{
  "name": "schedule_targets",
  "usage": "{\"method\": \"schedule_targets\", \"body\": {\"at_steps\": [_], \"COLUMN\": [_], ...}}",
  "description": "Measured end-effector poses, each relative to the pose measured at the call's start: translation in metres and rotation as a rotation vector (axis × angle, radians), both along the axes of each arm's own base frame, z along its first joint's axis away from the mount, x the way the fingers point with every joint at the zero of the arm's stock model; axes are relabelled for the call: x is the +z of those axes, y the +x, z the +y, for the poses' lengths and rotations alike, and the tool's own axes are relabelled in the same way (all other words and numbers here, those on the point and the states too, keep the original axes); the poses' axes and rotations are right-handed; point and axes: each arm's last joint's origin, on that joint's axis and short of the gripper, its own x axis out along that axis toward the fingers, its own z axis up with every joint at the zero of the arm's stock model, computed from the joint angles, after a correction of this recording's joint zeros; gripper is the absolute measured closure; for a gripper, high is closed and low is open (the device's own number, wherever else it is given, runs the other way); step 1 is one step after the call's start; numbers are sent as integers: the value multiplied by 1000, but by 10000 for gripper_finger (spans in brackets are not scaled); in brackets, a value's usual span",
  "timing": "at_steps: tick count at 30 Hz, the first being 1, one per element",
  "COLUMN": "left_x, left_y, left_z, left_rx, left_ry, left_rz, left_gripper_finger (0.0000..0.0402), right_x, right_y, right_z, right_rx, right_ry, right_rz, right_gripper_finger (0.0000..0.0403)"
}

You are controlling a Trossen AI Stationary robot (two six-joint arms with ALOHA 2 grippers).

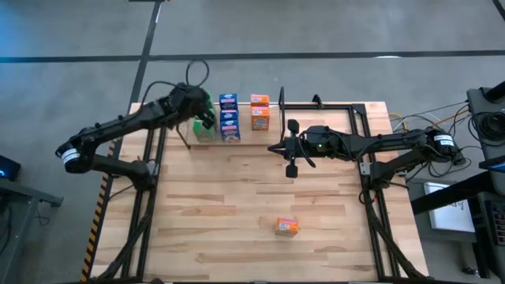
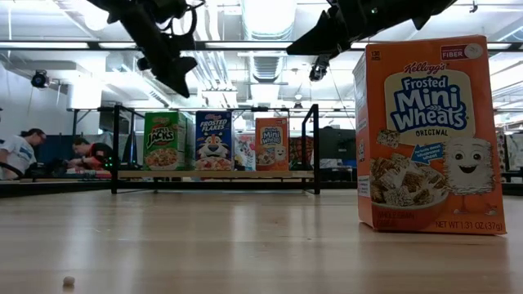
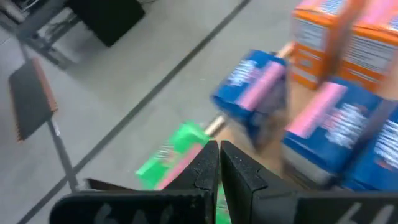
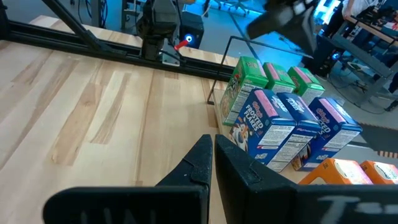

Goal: Stack cereal on shelf
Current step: Adjust the green cereal boxes on the shelf

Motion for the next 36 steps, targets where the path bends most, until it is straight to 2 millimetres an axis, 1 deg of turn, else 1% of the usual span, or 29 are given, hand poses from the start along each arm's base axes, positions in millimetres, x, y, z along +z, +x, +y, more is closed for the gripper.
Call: {"method": "schedule_targets", "body": {"at_steps": [3,5,9,13,19,25,33,36], "left_x": [3,1,-9,-21,-30,-32,-21,-17], "left_y": [-7,-11,-14,-11,-6,-5,-10,-9], "left_z": [17,29,46,56,60,60,55,57], "left_rx": [56,61,51,68,55,20,7,12], "left_ry": [-10,-52,-143,-177,-196,-209,-174,-142], "left_rz": [-15,-38,-64,-33,5,11,-11,-36], "left_gripper_finger": [401,401,401,401,401,401,401,401], "right_x": [0,0,0,0,0,0,0,0], "right_y": [0,0,0,0,0,0,0,0], "right_z": [0,0,0,0,0,0,0,0], "right_rx": [0,0,0,1,3,5,6,6], "right_ry": [0,-1,-4,-5,-14,-18,-20,-23], "right_rz": [0,0,0,1,2,2,2,3], "right_gripper_finger": [394,394,394,394,394,394,394,394]}}
